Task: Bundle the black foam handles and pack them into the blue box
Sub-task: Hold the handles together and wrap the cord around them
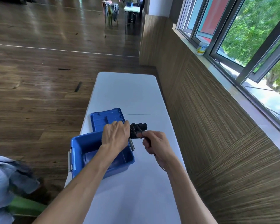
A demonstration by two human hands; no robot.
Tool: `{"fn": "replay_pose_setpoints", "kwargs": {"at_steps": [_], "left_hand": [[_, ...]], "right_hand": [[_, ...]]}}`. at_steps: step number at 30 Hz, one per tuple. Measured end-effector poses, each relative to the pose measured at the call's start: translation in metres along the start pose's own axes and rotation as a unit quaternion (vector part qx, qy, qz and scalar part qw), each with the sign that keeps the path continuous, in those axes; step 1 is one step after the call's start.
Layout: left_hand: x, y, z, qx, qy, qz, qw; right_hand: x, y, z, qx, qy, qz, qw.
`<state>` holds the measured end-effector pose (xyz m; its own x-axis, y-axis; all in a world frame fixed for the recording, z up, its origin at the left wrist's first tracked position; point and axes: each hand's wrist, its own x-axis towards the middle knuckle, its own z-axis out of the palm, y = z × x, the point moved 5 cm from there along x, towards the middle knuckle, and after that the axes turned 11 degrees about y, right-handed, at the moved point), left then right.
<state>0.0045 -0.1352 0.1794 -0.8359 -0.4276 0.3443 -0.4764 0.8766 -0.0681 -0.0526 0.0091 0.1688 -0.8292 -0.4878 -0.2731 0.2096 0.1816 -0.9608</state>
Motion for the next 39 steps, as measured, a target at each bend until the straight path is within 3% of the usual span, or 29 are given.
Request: {"fn": "replay_pose_setpoints", "kwargs": {"at_steps": [4, 17, 24, 29, 33, 39], "left_hand": [[0.000, 0.005, 0.001, 0.001, -0.004, -0.003, 1.000], [0.009, -0.011, -0.004, -0.105, -0.016, -0.066, 0.992], [0.003, -0.005, -0.015, -0.202, -0.067, 0.087, 0.973], [-0.008, 0.018, -0.023, -0.183, -0.054, 0.168, 0.967], [-0.011, 0.031, -0.023, -0.132, -0.052, 0.208, 0.968], [-0.012, 0.044, -0.014, -0.051, -0.044, 0.200, 0.977]], "right_hand": [[0.003, 0.001, 0.004, -0.034, 0.011, -0.009, 0.999], [0.000, 0.015, 0.004, -0.065, -0.088, -0.034, 0.993], [0.019, 0.022, -0.024, -0.156, -0.093, -0.002, 0.983], [0.039, -0.008, -0.043, -0.329, -0.124, -0.062, 0.934], [0.044, -0.029, -0.048, -0.388, -0.149, -0.073, 0.907], [0.041, -0.049, -0.035, -0.496, -0.013, -0.127, 0.859]]}}
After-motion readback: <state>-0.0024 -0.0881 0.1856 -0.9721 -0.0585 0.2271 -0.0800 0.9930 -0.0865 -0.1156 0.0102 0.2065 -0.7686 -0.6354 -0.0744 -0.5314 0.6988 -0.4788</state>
